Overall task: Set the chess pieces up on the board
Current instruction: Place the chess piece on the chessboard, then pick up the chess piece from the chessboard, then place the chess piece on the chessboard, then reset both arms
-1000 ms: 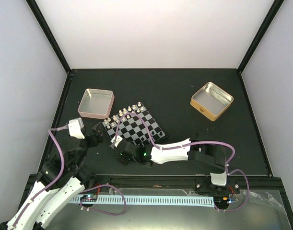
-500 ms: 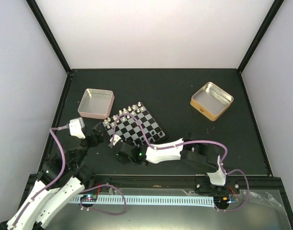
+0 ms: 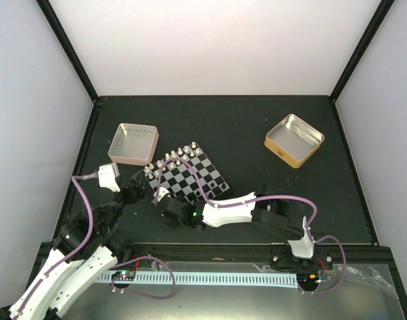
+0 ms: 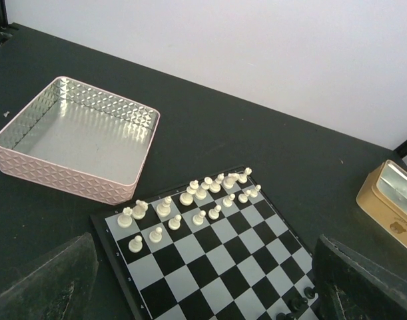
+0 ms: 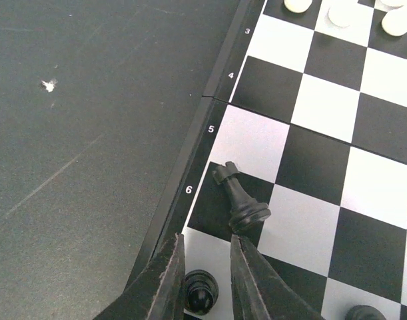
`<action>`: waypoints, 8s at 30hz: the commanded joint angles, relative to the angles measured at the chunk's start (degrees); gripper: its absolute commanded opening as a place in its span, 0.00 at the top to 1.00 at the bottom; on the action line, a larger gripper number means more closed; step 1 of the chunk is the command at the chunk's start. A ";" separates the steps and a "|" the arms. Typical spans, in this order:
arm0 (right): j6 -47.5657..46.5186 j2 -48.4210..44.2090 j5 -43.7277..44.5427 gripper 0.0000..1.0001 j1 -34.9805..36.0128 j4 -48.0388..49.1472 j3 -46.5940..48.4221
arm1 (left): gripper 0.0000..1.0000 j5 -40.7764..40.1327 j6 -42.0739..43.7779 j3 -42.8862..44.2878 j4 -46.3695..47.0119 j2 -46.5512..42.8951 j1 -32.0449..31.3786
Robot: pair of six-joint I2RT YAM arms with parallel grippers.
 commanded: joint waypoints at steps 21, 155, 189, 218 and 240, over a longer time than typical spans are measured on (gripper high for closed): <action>6.38 -2.74 -16.17 0.65 -6.60 -22.55 14.13 | 0.10 -7.22 -4.26 2.58 -5.44 -0.51 0.32; 17.91 -44.71 -0.77 0.40 -15.78 14.85 -30.28 | 0.97 17.28 -10.89 -2.12 -0.65 29.03 -14.73; 17.77 -42.24 -2.58 0.40 -16.26 13.72 -29.30 | 0.91 13.29 -12.52 -12.90 9.84 36.31 -20.39; 18.31 -47.98 1.49 0.39 -16.39 5.45 -29.05 | 0.49 4.10 -12.35 -3.80 -3.57 21.63 -20.43; 19.16 -90.44 30.79 0.05 -18.15 -37.86 -26.14 | 0.01 -16.75 -1.07 10.82 -11.08 -5.09 -20.30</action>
